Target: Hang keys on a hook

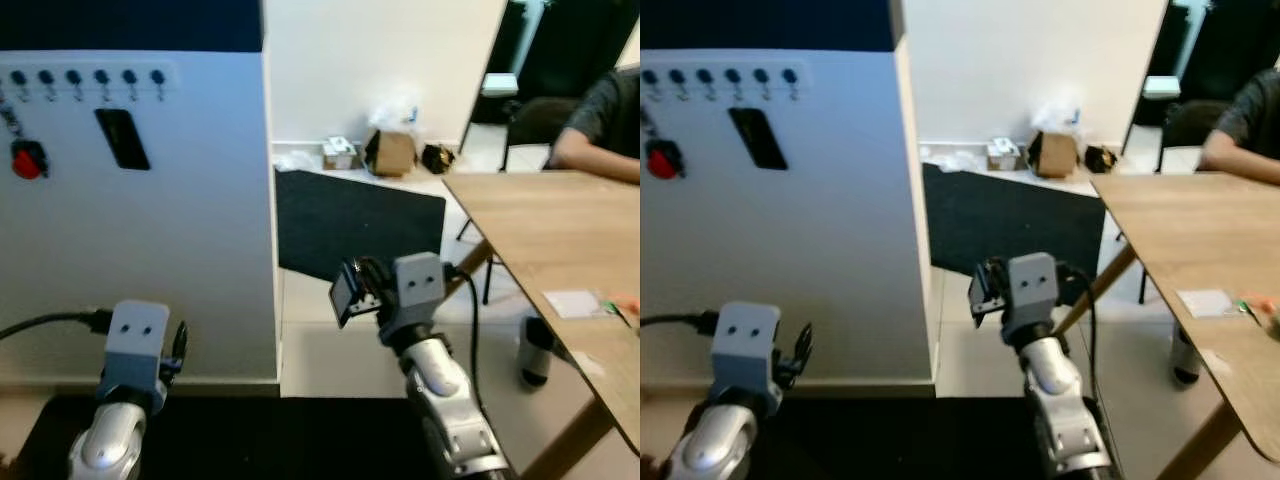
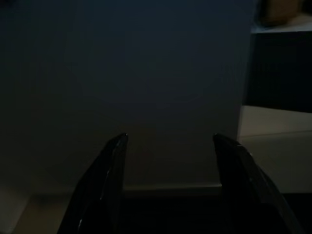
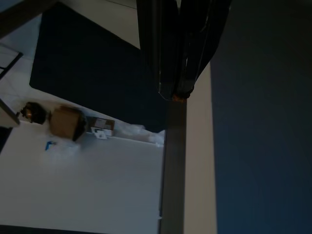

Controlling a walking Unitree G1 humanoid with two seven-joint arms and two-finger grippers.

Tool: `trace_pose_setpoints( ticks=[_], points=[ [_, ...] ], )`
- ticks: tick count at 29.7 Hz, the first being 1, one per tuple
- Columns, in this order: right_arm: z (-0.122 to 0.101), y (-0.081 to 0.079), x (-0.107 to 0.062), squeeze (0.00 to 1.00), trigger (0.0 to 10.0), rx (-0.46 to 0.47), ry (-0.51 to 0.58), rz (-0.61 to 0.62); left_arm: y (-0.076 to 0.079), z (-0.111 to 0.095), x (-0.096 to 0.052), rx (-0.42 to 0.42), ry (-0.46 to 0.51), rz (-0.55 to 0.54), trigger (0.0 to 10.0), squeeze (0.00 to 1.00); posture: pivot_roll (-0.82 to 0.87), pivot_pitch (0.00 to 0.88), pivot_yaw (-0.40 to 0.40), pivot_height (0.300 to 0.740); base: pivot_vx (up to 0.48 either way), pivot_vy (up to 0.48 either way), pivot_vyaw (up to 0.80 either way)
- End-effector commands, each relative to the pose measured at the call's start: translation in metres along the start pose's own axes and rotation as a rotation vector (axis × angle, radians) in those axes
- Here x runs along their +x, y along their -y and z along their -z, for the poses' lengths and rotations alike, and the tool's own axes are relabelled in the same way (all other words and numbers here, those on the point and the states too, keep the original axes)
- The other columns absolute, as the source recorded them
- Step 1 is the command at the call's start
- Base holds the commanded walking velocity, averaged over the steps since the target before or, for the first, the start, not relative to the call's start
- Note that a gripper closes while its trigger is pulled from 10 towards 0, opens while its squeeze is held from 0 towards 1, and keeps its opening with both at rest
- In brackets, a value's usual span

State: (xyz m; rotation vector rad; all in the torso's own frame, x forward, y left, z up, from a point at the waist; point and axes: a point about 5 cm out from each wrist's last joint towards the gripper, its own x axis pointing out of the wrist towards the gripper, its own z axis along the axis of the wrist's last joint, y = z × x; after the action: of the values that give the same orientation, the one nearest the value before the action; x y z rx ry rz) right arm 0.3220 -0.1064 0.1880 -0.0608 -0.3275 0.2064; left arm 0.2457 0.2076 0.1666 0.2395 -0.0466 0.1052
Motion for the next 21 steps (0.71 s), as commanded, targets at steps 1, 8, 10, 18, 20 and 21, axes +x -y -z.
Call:
trace_pose_setpoints(
  ticks=[1,8,10,18,20,21],
  points=[
    [0.0017,-0.0035,-0.0012,0.0,10.0,0.011,-0.006,-0.006,-0.0012,0.0065,-0.0019,0.008,-0.035,-0.001,10.0,0.0,0.17,0.137,-0.044,0.74,0.0,0.0,0.8],
    [0.0019,-0.0033,-0.0016,0.0,10.0,0.012,-0.006,-0.004,-0.0014,0.0067,-0.0022,0.009,-0.036,-0.002,10.0,0.0,0.17,0.138,-0.044,0.74,0.0,0.0,0.8],
    [0.0019,-0.0031,-0.0018,0.0,10.0,0.013,-0.006,-0.005,-0.0011,0.007,-0.0023,0.01,-0.038,-0.002,10.0,0.0,0.17,0.14,-0.044,0.74,0.0,0.0,0.8],
    [0.002,-0.0031,-0.0017,0.0,10.0,0.012,-0.007,-0.005,-0.0003,0.0079,-0.0027,0.01,-0.043,0.0,10.0,0.0,0.16,0.139,-0.045,0.74,0.0,0.0,0.8],
    [0.0019,-0.0032,-0.0016,0.0,10.0,0.012,-0.007,-0.005,-0.0003,0.008,-0.0026,0.01,-0.043,0.0,10.0,0.0,0.16,0.139,-0.045,0.74,0.0,0.0,0.8],
    [0.002,-0.0031,-0.0016,0.0,10.0,0.012,-0.007,-0.006,-0.0002,0.0082,-0.0026,0.01,-0.044,0.0,10.0,0.0,0.16,0.14,-0.046,0.74,0.0,0.0,0.8]
  ],
)
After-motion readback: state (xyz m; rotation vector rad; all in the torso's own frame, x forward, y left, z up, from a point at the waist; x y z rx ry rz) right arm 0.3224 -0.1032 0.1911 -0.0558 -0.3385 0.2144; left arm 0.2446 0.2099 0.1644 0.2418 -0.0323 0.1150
